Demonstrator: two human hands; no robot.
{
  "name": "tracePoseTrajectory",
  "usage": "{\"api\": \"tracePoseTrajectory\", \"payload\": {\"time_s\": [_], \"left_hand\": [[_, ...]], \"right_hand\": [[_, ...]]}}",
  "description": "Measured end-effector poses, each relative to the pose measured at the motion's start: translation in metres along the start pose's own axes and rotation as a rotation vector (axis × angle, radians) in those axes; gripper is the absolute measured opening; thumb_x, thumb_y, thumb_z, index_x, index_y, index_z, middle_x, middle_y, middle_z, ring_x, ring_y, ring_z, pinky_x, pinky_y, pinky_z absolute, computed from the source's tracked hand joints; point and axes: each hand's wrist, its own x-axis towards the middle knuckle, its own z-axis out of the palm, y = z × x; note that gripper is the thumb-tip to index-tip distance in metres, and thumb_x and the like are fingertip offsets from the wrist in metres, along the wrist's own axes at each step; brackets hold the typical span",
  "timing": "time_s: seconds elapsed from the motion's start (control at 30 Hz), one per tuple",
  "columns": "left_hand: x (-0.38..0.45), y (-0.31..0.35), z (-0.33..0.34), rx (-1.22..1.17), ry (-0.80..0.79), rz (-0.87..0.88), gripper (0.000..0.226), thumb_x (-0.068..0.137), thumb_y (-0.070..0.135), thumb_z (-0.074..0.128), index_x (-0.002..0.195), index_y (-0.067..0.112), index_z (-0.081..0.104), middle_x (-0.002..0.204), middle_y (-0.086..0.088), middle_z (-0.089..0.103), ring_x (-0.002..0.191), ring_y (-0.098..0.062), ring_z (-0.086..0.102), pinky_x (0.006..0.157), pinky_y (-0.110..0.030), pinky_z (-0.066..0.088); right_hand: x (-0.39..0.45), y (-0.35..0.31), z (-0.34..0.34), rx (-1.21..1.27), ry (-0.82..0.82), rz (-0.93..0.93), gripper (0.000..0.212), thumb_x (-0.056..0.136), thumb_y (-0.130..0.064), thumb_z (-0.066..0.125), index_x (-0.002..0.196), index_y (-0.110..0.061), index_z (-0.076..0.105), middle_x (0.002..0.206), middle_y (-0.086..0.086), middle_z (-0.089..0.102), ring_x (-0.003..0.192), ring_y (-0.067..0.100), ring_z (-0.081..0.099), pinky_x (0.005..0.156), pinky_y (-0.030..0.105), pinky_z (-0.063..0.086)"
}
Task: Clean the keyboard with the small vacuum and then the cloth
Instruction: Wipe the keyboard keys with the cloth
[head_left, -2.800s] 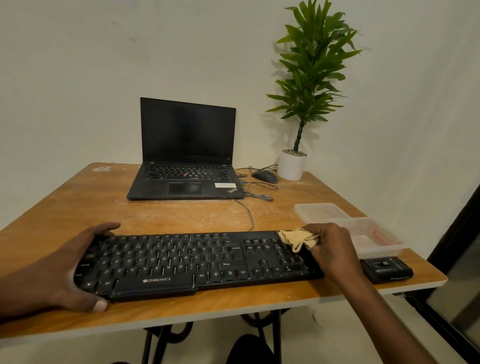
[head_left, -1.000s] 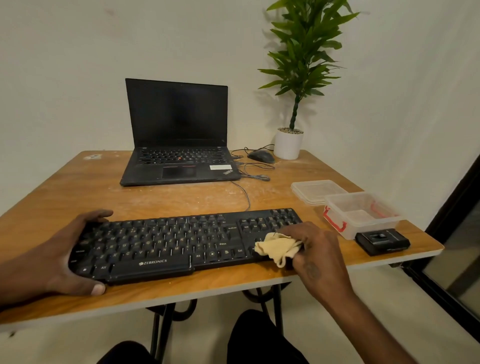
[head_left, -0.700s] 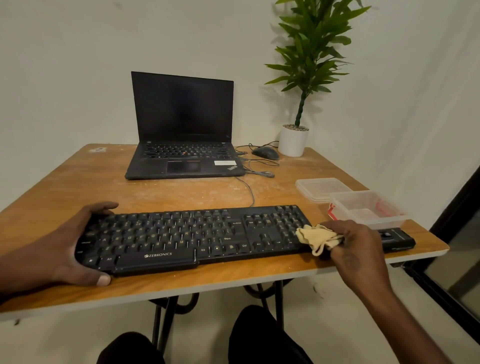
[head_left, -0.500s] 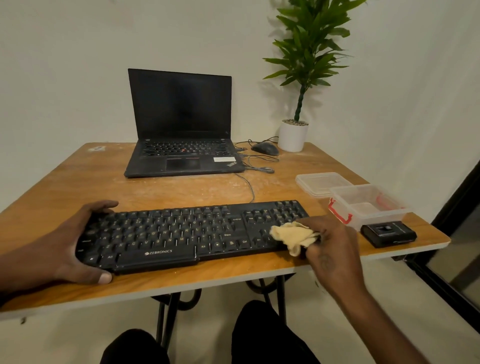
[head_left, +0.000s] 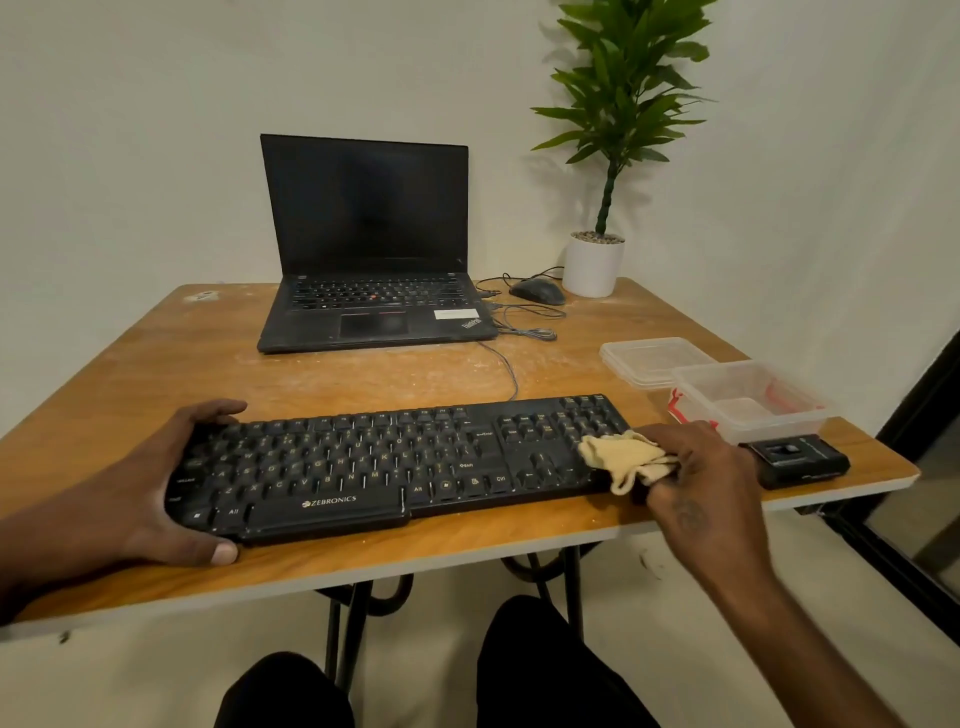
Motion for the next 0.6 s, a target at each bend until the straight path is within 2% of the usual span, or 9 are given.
{"api": "tracePoseTrajectory", "payload": {"time_s": [0.07, 0.13, 0.2, 0.3, 0.47, 0.6], "left_hand": [[0.001, -0.001, 0.001, -0.002, 0.002, -0.002, 0.137, 0.025, 0.065, 0.103, 0.144, 0.063, 0.035, 0.139, 0.012, 0.053, 0.123, -0.021, 0.061, 0.1, -0.048, 0.052], [0.001, -0.001, 0.002, -0.002, 0.005, -0.004, 0.137, 0.025, 0.065, 0.103, 0.144, 0.063, 0.035, 0.14, 0.013, 0.052, 0.123, -0.02, 0.061, 0.1, -0.047, 0.052], [0.001, -0.001, 0.002, -0.006, -0.003, -0.017, 0.137, 0.025, 0.064, 0.104, 0.144, 0.063, 0.035, 0.139, 0.014, 0.052, 0.123, -0.018, 0.061, 0.1, -0.046, 0.053], [0.001, -0.001, 0.001, -0.016, -0.008, -0.016, 0.137, 0.025, 0.063, 0.104, 0.144, 0.064, 0.035, 0.14, 0.014, 0.052, 0.123, -0.019, 0.061, 0.1, -0.047, 0.053], [0.001, -0.005, 0.001, -0.014, -0.008, 0.004, 0.138, 0.026, 0.062, 0.105, 0.145, 0.062, 0.035, 0.14, 0.012, 0.053, 0.123, -0.021, 0.062, 0.101, -0.049, 0.053], [0.001, -0.005, 0.001, -0.024, -0.022, -0.009, 0.138, 0.026, 0.061, 0.104, 0.144, 0.064, 0.033, 0.14, 0.013, 0.052, 0.122, -0.02, 0.062, 0.1, -0.047, 0.054]], "right_hand": [[-0.006, -0.007, 0.014, 0.001, -0.009, -0.028, 0.059, 0.068, 0.021, 0.067, 0.114, -0.015, 0.074, 0.098, -0.003, 0.068, 0.083, -0.002, 0.053, 0.063, 0.005, 0.041], [-0.01, -0.017, 0.029, 0.048, -0.017, -0.057, 0.061, 0.067, 0.021, 0.067, 0.114, -0.017, 0.074, 0.1, -0.006, 0.064, 0.086, -0.004, 0.054, 0.067, 0.006, 0.046], [-0.013, -0.026, 0.041, 0.111, -0.014, -0.107, 0.064, 0.062, 0.022, 0.063, 0.111, -0.018, 0.076, 0.097, -0.01, 0.062, 0.09, -0.005, 0.057, 0.074, 0.013, 0.051], [-0.017, -0.031, 0.048, 0.167, -0.027, -0.149, 0.067, 0.057, 0.023, 0.06, 0.107, -0.017, 0.078, 0.096, -0.009, 0.066, 0.092, 0.002, 0.061, 0.073, 0.023, 0.054], [-0.007, -0.017, 0.029, 0.095, -0.083, -0.162, 0.066, 0.063, 0.021, 0.068, 0.108, -0.027, 0.075, 0.095, -0.012, 0.066, 0.089, -0.001, 0.058, 0.069, 0.016, 0.049], [0.004, 0.006, 0.005, -0.003, 0.018, -0.003, 0.062, 0.066, 0.025, 0.065, 0.111, -0.017, 0.075, 0.105, 0.007, 0.073, 0.089, 0.008, 0.056, 0.072, 0.008, 0.038]]}}
